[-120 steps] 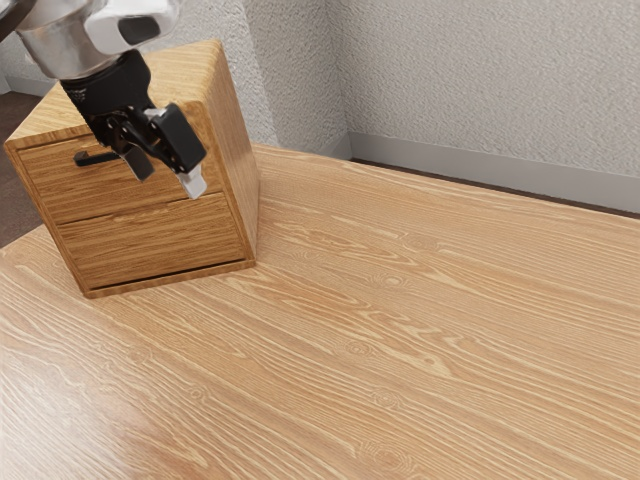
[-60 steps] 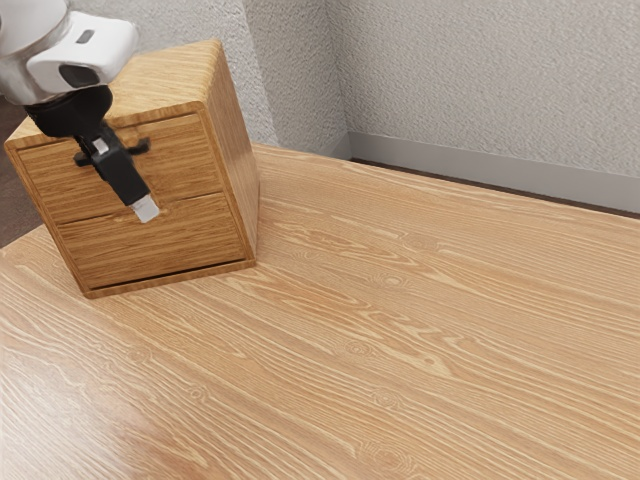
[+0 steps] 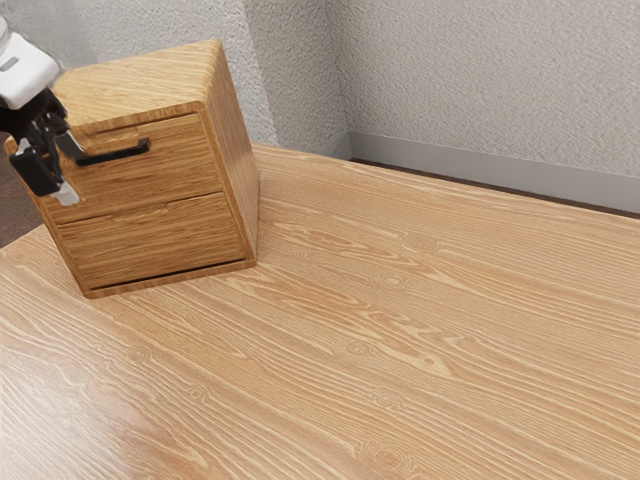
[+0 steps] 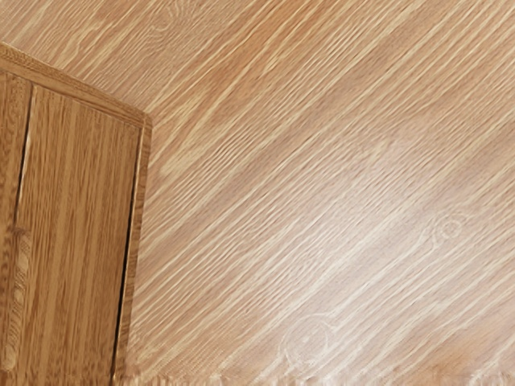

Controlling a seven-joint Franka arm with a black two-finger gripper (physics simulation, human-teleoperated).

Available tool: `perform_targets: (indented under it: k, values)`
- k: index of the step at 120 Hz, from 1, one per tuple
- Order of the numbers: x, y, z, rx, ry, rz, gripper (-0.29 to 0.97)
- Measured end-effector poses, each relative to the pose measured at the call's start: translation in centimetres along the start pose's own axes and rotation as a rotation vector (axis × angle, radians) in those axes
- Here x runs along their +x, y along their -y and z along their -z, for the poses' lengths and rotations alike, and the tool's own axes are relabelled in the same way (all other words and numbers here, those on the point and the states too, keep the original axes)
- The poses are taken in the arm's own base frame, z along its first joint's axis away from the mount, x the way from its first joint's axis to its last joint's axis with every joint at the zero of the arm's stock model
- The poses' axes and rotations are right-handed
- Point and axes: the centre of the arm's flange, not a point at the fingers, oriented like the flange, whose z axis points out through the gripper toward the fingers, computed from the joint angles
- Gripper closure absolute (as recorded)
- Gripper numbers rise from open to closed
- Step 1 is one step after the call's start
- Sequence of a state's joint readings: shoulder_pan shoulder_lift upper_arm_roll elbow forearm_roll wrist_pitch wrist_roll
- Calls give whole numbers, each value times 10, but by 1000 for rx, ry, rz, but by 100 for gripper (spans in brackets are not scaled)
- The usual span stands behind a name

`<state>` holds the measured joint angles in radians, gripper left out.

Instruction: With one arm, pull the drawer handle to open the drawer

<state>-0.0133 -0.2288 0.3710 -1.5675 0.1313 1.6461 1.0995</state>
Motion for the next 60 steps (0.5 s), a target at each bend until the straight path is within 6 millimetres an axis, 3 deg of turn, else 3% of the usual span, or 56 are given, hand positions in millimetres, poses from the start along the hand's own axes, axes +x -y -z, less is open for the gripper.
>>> perform_targets:
  k: [8, 24, 34, 45, 60]
  values:
    - [-34, 16, -4, 0, 11, 9, 0]
    - [-83, 34, -3, 19, 33, 0, 0]
    - [-103, 47, -11, 27, 54, -8, 0]
    - [-108, 57, -21, 41, 71, -42, 0]
    - [-105, 64, -13, 90, 66, -97, 0]
